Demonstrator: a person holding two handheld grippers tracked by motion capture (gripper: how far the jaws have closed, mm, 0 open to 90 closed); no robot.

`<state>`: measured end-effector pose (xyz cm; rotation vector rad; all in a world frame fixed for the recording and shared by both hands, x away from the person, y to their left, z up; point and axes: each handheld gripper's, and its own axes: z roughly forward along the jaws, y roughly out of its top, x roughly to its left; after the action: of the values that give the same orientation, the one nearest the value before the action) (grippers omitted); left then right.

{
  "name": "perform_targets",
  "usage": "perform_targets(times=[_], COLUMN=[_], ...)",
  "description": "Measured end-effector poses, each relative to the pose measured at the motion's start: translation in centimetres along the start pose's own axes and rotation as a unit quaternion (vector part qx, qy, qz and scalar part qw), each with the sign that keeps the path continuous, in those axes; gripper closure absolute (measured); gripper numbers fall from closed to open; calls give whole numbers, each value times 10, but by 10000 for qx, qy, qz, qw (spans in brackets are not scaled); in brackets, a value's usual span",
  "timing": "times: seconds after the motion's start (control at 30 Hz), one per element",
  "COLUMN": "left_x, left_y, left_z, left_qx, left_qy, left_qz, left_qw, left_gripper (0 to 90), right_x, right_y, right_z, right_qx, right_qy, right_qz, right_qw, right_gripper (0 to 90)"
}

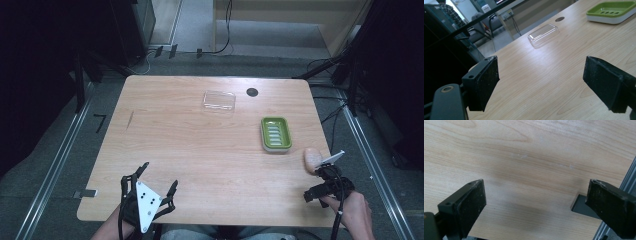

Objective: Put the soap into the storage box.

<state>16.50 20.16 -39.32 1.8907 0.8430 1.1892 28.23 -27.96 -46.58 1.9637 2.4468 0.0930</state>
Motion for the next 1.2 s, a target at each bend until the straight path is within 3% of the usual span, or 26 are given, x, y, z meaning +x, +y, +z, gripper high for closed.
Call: perform_targets(times=[0.47,1.2], left_x=[-1,-3], left_y=[0,0], left_z=[0,1], left_qx=[11,27], left_qy=[-35,-96], left_qz=[83,190], left_qw=[10000,9998], left_gripper=[140,140], right_x=[1,-8], right_y=[12,44], right_z=[-4,-12], right_qx=[-18,-289], right_qy=[-236,-226], right_qz=[-171,-100], right_qw=[9996,9993], right_gripper=[26,15])
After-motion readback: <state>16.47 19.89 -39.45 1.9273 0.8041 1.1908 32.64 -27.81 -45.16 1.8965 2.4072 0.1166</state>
